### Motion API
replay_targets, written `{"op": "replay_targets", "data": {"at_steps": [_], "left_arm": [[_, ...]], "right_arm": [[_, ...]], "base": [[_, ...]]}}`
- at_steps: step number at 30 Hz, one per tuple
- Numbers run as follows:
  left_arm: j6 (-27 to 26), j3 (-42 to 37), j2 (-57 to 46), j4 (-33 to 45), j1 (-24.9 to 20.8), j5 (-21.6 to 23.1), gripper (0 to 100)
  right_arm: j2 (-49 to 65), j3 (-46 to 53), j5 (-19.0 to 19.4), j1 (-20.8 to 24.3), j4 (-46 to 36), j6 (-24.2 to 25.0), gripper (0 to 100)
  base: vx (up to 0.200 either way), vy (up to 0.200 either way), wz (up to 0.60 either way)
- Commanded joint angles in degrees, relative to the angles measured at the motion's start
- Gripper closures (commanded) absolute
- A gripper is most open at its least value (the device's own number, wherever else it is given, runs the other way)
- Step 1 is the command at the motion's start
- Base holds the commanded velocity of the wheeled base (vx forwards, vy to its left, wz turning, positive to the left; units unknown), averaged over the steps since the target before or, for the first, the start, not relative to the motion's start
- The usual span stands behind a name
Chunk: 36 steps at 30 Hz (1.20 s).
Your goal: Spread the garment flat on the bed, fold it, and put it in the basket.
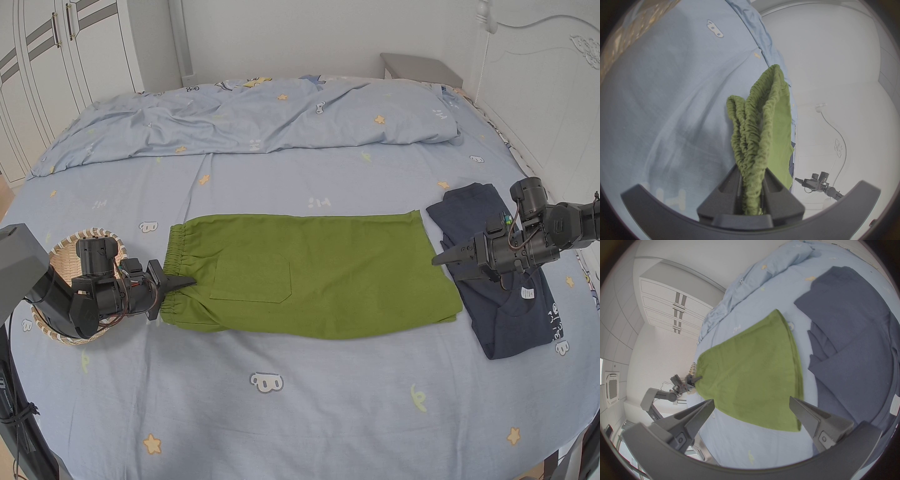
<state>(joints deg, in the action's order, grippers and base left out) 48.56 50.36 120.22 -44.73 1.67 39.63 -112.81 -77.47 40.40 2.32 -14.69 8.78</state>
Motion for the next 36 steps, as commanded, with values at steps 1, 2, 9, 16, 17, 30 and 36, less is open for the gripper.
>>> {"op": "replay_targets", "data": {"at_steps": [1,2,9,16,17,30,36], "left_arm": [[0.05,0.44,-4.38,1.75,1.41,1.06,100],[0.05,0.35,-4.74,1.84,1.85,1.76,100],[0.05,0.27,-5.17,1.84,2.99,3.26,100],[0.05,0.35,-5.09,1.84,2.90,3.17,100],[0.05,0.35,-5.09,1.75,2.99,3.17,100],[0.05,0.18,-5.00,1.75,2.81,3.35,100],[0.05,0.18,-5.00,1.75,2.72,3.35,100]], "right_arm": [[-0.92,2.85,-0.76,-1.70,-0.78,-2.36,0],[-1.36,3.12,-0.94,-1.88,-0.87,-3.06,0],[-4.79,3.12,-1.20,-1.96,-1.75,-3.77,0],[-9.62,1.71,-0.23,-0.82,-1.22,-4.38,0],[-10.76,1.09,-0.23,-0.38,-1.22,-4.29,0],[-19.02,-9.45,8.99,-0.73,-7.63,-3.15,0],[-21.84,-15.69,12.33,-0.91,-14.84,-3.59,0]], "base": [[0.000,0.000,0.00],[0.000,0.000,0.00],[0.000,0.000,0.00],[0.000,0.000,0.00],[0.000,0.000,0.00],[0.000,0.000,0.00],[0.000,0.000,0.00]]}}
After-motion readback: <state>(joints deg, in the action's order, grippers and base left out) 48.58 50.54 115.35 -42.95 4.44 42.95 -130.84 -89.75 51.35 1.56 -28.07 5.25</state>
